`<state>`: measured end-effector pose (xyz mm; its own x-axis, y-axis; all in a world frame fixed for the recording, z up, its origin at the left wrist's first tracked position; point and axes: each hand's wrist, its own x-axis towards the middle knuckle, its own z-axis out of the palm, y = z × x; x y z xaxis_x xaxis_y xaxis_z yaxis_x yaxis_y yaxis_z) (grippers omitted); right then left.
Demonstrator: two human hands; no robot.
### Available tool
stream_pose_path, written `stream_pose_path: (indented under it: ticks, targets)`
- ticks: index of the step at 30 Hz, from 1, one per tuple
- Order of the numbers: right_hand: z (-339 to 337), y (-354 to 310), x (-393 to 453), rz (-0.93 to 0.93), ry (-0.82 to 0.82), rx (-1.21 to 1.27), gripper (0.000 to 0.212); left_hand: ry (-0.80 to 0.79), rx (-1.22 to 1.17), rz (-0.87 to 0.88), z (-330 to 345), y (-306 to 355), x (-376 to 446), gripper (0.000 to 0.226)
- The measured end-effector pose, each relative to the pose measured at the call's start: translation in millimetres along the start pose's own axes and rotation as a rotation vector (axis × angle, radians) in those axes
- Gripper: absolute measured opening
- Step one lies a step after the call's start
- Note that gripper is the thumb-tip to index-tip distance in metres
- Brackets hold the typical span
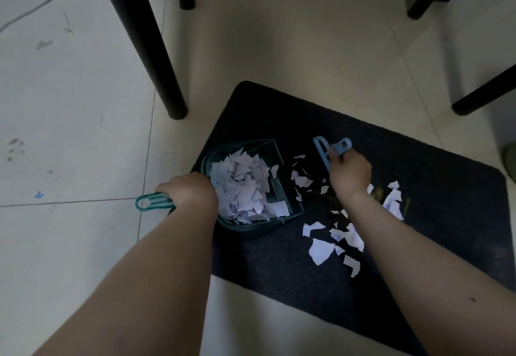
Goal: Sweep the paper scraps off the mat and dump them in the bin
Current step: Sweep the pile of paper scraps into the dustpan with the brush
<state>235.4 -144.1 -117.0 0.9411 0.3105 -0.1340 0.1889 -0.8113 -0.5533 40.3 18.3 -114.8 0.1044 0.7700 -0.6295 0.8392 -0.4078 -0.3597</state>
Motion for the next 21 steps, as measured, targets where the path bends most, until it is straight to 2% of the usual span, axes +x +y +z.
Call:
stream_pose_path:
  ticks: [4,7,10,14,17,21]
  targets:
    - [19.9,-4.3,-24.9,-0.067,-0.144,-0.002,0.032,0.002,-0.009,-0.002,0.4,0.4,-1.9,0.031]
    - [23.9,-11.6,-34.4,-0.081,-0.222,0.164,0.032,0.009,-0.021,0.002,1.1,0.2,-1.3,0.031]
    - [9.9,-18.5,-27.8,-0.071,-0.143,0.239,0.030,-0.008,-0.002,-0.004,-0.2,0.6,-2.0,0.032]
    - [-6.2,-13.2,-11.8,-0.049,0.007,0.061,0.032,-0.012,0.029,0.002,-2.1,3.2,-4.3,0.031]
    - [2.5,-5.1,-15.6,-0.017,-0.028,-0.024,0.033,-0.012,0.039,0.015,-3.3,6.8,-7.2,0.031]
    - [24.3,-4.7,-41.6,-0.053,-0.188,0.082,0.030,-0.012,0.038,0.024,-2.8,9.3,-10.0,0.032]
